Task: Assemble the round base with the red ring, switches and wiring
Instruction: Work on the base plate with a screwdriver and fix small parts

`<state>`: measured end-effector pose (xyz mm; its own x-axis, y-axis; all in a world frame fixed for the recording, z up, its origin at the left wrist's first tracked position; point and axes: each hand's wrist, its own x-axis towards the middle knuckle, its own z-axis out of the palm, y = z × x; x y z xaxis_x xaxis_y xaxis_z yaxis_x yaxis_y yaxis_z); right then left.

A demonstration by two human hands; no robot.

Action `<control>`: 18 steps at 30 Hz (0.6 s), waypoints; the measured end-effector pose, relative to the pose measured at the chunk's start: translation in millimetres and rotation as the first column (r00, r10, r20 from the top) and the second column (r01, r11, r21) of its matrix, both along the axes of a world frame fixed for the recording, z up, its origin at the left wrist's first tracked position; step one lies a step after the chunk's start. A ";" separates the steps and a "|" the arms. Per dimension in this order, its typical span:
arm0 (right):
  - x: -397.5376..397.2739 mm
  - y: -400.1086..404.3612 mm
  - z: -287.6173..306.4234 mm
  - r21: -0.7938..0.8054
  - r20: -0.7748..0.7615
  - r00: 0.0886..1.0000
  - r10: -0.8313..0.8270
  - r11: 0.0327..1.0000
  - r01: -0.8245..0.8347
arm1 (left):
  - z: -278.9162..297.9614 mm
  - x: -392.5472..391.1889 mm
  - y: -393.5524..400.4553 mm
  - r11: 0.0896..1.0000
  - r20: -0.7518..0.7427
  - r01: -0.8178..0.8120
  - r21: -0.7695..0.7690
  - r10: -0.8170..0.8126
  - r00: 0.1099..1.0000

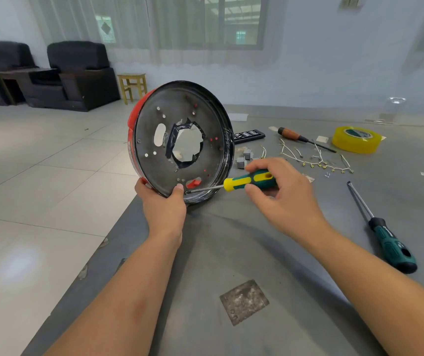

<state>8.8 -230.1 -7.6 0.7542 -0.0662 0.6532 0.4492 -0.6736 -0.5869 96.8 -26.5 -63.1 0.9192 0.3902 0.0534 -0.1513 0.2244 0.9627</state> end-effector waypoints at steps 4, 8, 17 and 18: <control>-1.6 -12.2 1.8 -0.095 -0.076 0.980 0.182 0.977 -0.189 | -0.6 2.1 0.9 0.999 -0.028 -0.020 -0.040 0.019 0.999; -1.8 -17.5 6.5 -0.164 -0.015 0.990 0.139 0.977 -0.140 | -3.5 1.4 0.0 1.000 -0.020 -0.005 -0.008 0.005 1.000; -5.4 1.6 17.6 -0.188 -0.053 0.987 -0.153 0.972 0.140 | -3.8 -1.2 -2.8 0.996 -0.032 0.019 0.083 -0.017 0.999; -4.9 -1.3 18.9 -0.136 -0.105 0.994 -0.035 0.991 0.020 | -3.8 -1.0 -2.5 0.997 -0.037 0.017 0.072 -0.015 0.999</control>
<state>4.0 -231.4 11.3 0.8192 -0.0051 0.5735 0.3691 -0.7607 -0.5340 95.8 -29.0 -66.9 0.9271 0.3720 0.0470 -0.1125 0.1566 0.9812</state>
